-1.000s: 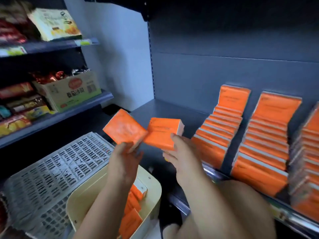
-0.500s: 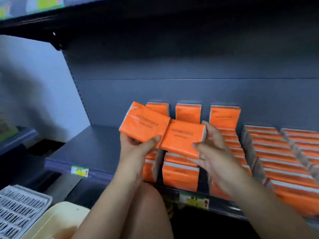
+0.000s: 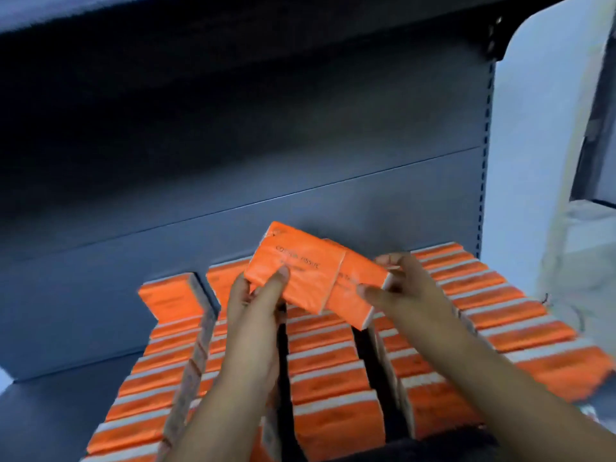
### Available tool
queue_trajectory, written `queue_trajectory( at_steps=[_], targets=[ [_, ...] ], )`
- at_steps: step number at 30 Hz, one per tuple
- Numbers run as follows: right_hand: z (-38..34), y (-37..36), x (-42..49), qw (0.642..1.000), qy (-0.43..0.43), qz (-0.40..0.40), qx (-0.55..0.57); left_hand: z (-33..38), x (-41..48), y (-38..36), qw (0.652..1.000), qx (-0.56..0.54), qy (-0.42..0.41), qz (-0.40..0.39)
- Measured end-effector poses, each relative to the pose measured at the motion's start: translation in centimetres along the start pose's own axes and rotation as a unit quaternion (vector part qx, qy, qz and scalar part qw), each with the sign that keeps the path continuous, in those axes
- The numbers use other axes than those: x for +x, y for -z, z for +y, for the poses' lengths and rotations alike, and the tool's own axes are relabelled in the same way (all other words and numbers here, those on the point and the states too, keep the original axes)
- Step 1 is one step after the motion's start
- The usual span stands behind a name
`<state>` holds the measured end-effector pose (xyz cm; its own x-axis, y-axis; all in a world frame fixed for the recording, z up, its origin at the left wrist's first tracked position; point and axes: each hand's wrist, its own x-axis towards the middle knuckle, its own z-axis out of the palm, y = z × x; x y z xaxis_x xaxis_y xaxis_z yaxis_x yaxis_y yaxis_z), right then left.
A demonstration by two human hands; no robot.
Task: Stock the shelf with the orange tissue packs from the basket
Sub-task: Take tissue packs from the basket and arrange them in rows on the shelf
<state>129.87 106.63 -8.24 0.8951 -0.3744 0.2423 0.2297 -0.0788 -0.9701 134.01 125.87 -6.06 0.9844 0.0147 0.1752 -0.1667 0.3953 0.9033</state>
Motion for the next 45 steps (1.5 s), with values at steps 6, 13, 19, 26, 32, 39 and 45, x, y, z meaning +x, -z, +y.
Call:
queue_trajectory(
  at_steps=[6,13,19,26,32,39,45],
  targets=[
    [1.9,4.6,4.1,0.991,0.049,0.053,-0.115,-3.2,2.8,-2.5,0.999,0.016,0.017,-0.049],
    [3.6,6.7,8.4,0.968,0.054,0.096,-0.226,-5.6,4.2,-2.4,0.998,0.013,0.060,-0.003],
    [4.6,5.7,11.8,0.926,0.115,0.055,-0.356,-5.9,5.7,-1.1,0.999,0.022,0.036,0.005],
    [5.3,4.0,13.4,0.902,0.134,0.055,-0.407,-6.3,4.8,-2.1,0.997,0.051,0.033,-0.036],
    [5.9,3.6,14.1,0.887,0.148,0.071,-0.432,-6.0,4.1,-2.6,0.993,0.089,0.020,-0.069],
    [5.9,3.3,14.2,0.882,0.129,0.068,-0.448,-6.0,4.1,-2.0,0.996,0.038,0.065,-0.043],
    [6.5,3.2,14.2,0.862,0.112,0.062,-0.491,-6.1,4.2,-2.0,0.998,0.015,0.058,0.008]
  ],
)
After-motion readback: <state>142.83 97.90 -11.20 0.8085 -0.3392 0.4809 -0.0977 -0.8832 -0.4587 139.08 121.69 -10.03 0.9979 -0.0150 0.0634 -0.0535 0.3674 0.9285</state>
